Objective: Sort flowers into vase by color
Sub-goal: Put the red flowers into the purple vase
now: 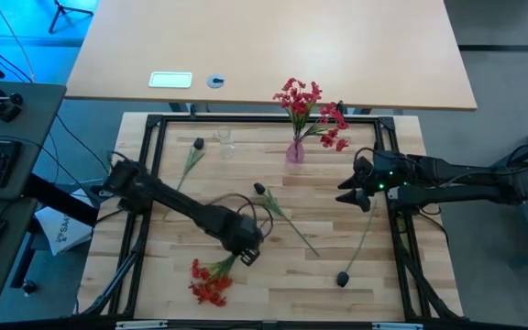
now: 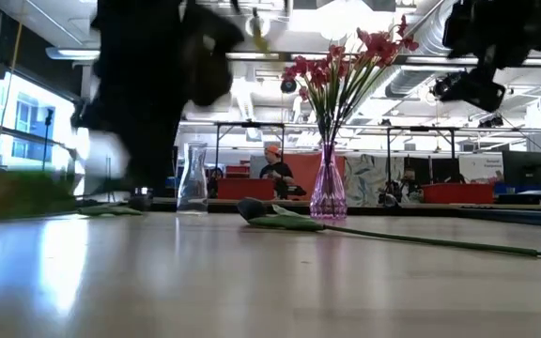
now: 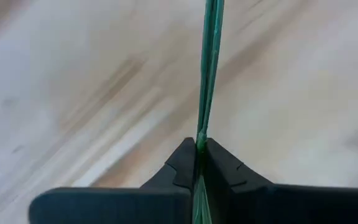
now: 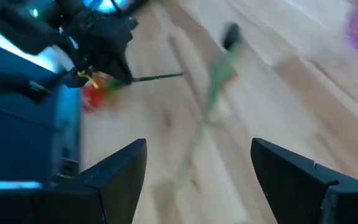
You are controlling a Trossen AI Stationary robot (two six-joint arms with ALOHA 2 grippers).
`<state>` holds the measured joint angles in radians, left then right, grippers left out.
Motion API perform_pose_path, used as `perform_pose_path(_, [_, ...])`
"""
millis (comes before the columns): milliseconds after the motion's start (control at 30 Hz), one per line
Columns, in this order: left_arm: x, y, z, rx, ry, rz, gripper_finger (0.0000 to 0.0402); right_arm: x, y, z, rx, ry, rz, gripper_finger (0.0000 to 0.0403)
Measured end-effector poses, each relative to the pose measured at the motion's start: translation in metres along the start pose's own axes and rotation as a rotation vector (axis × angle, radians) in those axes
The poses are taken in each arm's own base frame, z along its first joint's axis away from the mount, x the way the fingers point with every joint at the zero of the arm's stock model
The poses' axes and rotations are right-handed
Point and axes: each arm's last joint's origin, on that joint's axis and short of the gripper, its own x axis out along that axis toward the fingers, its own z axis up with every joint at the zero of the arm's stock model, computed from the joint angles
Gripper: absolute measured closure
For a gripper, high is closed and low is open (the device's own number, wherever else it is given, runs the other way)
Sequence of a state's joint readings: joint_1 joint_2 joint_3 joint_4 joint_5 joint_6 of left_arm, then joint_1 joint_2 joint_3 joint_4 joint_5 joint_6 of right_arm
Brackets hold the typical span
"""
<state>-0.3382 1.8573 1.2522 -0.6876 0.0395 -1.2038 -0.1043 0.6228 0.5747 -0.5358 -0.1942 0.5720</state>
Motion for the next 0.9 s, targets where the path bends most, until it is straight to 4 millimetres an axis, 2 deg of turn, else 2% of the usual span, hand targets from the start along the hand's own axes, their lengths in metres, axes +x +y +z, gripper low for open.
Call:
perform_pose_path(133, [-0.062, 0.000, 0.003, -0.014, -0.205, -0.127, 0.0400, -0.001, 0.011, 0.012, 0.018, -0.089, 0.156, 0.0121])
perform_pose_path(300, [-0.145, 0.018, 0.004, -0.015, -0.532, -0.266, 0.0401, -0.007, 0.026, 0.032, 0.024, -0.276, 0.330, 0.0121])
perform_pose_path(400, [-0.178, 0.031, 0.006, 0.017, -0.680, -0.298, 0.0401, -0.007, 0.033, 0.044, 0.043, -0.383, 0.415, 0.0122])
perform_pose_path(467, [-0.192, 0.041, 0.009, 0.016, -0.717, -0.314, 0.0401, -0.002, 0.038, 0.052, 0.068, -0.454, 0.438, 0.0125])
perform_pose_path(567, [-0.202, 0.050, 0.015, 0.039, -0.679, -0.360, 0.0401, 0.016, 0.044, 0.061, 0.094, -0.541, 0.432, 0.0136])
perform_pose_path(700, [-0.201, 0.051, 0.017, 0.126, -0.622, -0.382, 0.0401, 0.047, 0.060, 0.068, 0.077, -0.553, 0.441, 0.0155])
perform_pose_path(800, [-0.187, 0.051, 0.015, 0.178, -0.577, -0.438, 0.0402, 0.068, 0.081, 0.080, 0.015, -0.522, 0.438, 0.0166])
perform_pose_path(900, [-0.165, 0.058, 0.011, 0.185, -0.521, -0.514, 0.0401, 0.085, 0.105, 0.096, -0.085, -0.516, 0.441, 0.0174])
